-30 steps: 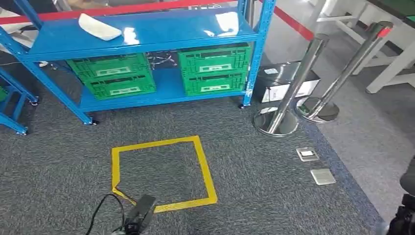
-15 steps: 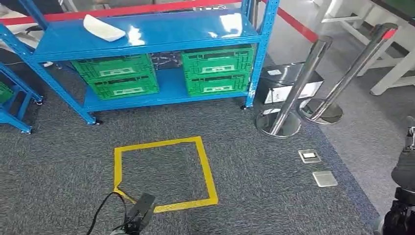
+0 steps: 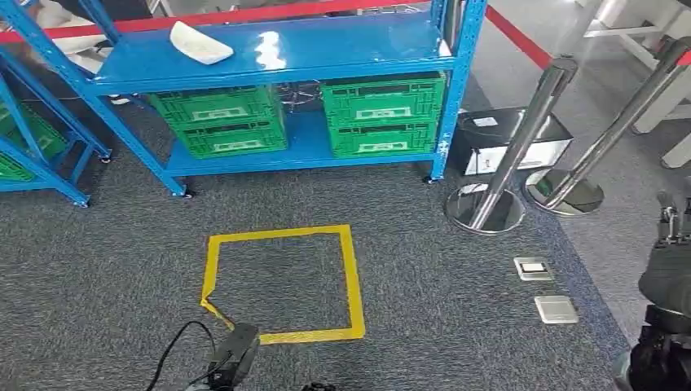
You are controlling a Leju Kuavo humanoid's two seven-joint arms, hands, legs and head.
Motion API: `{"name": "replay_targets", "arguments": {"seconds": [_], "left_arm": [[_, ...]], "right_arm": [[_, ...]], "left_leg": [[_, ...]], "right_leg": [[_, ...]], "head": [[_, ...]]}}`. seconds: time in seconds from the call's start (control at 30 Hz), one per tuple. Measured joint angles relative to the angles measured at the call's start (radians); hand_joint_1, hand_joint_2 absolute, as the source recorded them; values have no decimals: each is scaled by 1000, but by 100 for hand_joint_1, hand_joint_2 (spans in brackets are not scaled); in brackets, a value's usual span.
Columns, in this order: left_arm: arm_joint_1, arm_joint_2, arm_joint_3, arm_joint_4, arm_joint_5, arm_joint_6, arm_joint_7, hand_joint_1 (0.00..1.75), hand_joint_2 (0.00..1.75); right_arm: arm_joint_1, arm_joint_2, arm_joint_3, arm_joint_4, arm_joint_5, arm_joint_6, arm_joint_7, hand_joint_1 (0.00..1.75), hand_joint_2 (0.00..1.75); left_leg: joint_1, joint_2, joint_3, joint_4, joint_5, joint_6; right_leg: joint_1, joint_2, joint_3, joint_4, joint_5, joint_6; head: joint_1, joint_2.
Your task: Take the parts from the cabinet and place them on the table.
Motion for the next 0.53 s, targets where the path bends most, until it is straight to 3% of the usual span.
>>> {"name": "replay_targets", "arguments": {"seconds": [0.03, 0.07, 0.1, 0.13, 0.17, 0.2, 0.23, 0.27, 0.3, 0.33, 0.43, 0.53], "left_arm": [[3, 0, 0, 0, 1, 2, -1, 0, 0], [4, 1, 0, 0, 2, 3, -3, 0, 0], [4, 2, 0, 0, 3, 3, -5, 0, 0], [3, 2, 0, 0, 3, 4, -7, 0, 0], [2, 6, 0, 0, 3, 5, -8, 0, 0], [1, 5, 0, 0, 3, 5, -10, 0, 0], [4, 6, 0, 0, 3, 5, -11, 0, 0], [7, 5, 0, 0, 3, 5, -11, 0, 0], [11, 5, 0, 0, 3, 5, -11, 0, 0], [13, 5, 0, 0, 3, 5, -11, 0, 0], [13, 6, 0, 0, 4, 7, -11, 0, 0], [13, 2, 0, 0, 5, 8, -11, 0, 0]], "right_arm": [[-1, 0, 1, 3, 0, 0, 0, 0, 0], [-3, 2, 1, 5, 0, 0, 0, 0, 0], [-9, 5, 2, 7, 0, 1, 0, 0, 0], [-15, 5, 3, 9, 0, 0, 0, 0, 0], [-21, 5, 4, 10, 0, 0, 3, 0, 0], [-23, 5, 4, 11, 0, -1, 7, 0, 0], [-23, 5, 5, 13, 0, -1, 11, 0, 0], [-23, 5, 6, 14, 0, -1, 12, 0, 0], [-24, 5, 7, 15, 0, -1, 13, 0, 0], [-25, 6, 9, 15, 0, -1, 13, 0, 0], [-25, 6, 11, 16, 0, -1, 15, 0, 0], [-25, 6, 12, 16, 0, -3, 18, 0, 0]], "left_leg": [[-4, 0, 8, -25, 25, 7], [-9, 2, 33, -85, 65, 17], [-17, 11, 80, -185, 117, 33], [-29, 25, 120, -267, 150, 49], [-39, 47, 139, -309, 141, 59], [-40, 50, 138, -316, 144, 51], [-41, 45, 137, -317, 143, 51], [-37, 42, 140, -325, 150, 39], [-34, 39, 141, -324, 145, 15], [-36, 38, 142, -325, 148, 22], [-36, 36, 142, -324, 146, 25], [-36, 37, 142, -324, 145, 29]], "right_leg": [[4, -7, 2, 0, -2, -3], [9, -14, 5, 0, -3, -4], [13, -21, 9, 0, -5, -6], [14, -23, 11, -1, -5, -6], [22, -28, 9, 0, -8, -3], [22, -29, 8, -1, -8, 0], [21, -34, 9, -2, -9, 2], [28, -37, 6, 3, -18, -3], [27, -33, 9, 1, -19, -43], [28, -35, 10, 1, -17, -47], [28, -36, 16, -7, -12, -34], [28, -35, 19, -13, -9, -30]], "head": [[-1, 0], [-7, 0], [-11, 0], [-14, 0], [-11, 0], [-11, 0], [-9, 0], [-9, 0], [-2, 0], [0, 0], [6, 0], [10, 0]]}}
